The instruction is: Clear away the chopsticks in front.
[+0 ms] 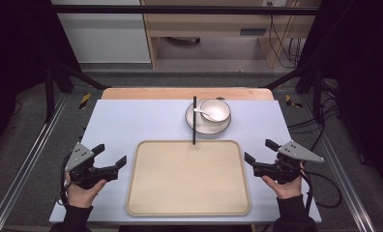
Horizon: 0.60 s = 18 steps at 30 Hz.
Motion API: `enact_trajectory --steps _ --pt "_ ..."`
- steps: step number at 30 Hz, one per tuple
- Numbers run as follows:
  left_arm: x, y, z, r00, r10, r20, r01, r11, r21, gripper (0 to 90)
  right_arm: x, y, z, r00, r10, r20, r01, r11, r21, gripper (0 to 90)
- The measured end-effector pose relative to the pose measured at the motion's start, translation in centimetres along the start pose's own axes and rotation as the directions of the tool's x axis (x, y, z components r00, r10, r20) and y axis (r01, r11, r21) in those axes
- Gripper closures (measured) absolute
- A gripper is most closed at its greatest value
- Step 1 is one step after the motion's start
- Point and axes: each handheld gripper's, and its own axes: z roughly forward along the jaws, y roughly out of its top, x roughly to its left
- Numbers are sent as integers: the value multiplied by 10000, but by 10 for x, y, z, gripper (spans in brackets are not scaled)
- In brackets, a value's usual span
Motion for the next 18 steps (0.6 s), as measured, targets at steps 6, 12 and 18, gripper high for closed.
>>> enact_trajectory --steps 6,12,18 --pt "-3 1 1 10000 46 -61 -46 10000 -24 96 0 -1 -1 10000 59 41 -58 10000 -66 93" --pt "-9 3 6 9998 180 -68 -180 9998 38 99 1 -1 0 9999 -90 69 89 10000 45 93" --pt "-17 9 16 9998 210 4 -210 9998 69 103 5 0 1 9999 -114 10 114 9999 59 93"
